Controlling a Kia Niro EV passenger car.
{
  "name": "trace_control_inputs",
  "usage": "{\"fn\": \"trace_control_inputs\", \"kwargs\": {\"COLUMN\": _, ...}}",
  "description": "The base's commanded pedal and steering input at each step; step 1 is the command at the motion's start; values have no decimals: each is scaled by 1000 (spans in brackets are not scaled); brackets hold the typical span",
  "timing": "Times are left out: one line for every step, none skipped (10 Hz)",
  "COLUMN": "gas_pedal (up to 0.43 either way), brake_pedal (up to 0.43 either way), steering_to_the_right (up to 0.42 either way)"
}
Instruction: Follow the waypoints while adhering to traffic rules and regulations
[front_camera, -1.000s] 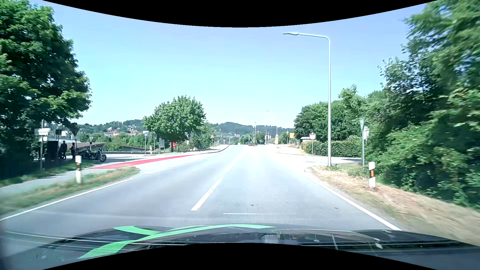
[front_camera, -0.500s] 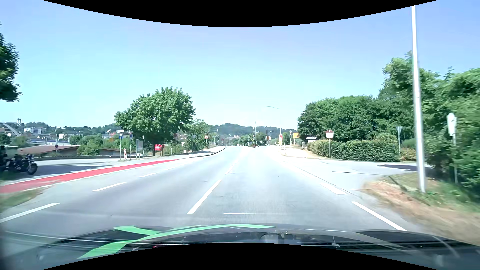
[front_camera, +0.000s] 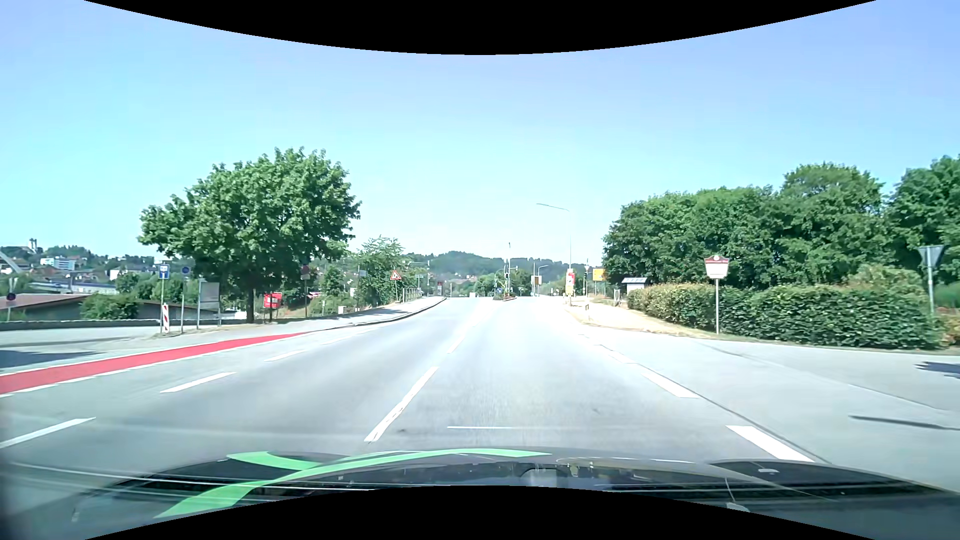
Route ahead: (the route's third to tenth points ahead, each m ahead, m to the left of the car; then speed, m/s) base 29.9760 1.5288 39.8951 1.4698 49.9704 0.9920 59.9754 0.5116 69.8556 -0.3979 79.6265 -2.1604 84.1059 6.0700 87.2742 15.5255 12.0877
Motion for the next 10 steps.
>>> {"fn": "trace_control_inputs", "kwargs": {"gas_pedal": 0, "brake_pedal": 0, "steering_to_the_right": 4}}
{"fn": "trace_control_inputs", "kwargs": {"gas_pedal": 0, "brake_pedal": 0, "steering_to_the_right": 4}}
{"fn": "trace_control_inputs", "kwargs": {"gas_pedal": 0, "brake_pedal": 0, "steering_to_the_right": 4}}
{"fn": "trace_control_inputs", "kwargs": {"gas_pedal": 0, "brake_pedal": 6, "steering_to_the_right": 4}}
{"fn": "trace_control_inputs", "kwargs": {"gas_pedal": 0, "brake_pedal": 18, "steering_to_the_right": 4}}
{"fn": "trace_control_inputs", "kwargs": {"gas_pedal": 0, "brake_pedal": 18, "steering_to_the_right": 4}}
{"fn": "trace_control_inputs", "kwargs": {"gas_pedal": 0, "brake_pedal": 18, "steering_to_the_right": 3}}
{"fn": "trace_control_inputs", "kwargs": {"gas_pedal": 0, "brake_pedal": 18, "steering_to_the_right": 3}}
{"fn": "trace_control_inputs", "kwargs": {"gas_pedal": 0, "brake_pedal": 0, "steering_to_the_right": 3}}
{"fn": "trace_control_inputs", "kwargs": {"gas_pedal": 0, "brake_pedal": 0, "steering_to_the_right": 3}}
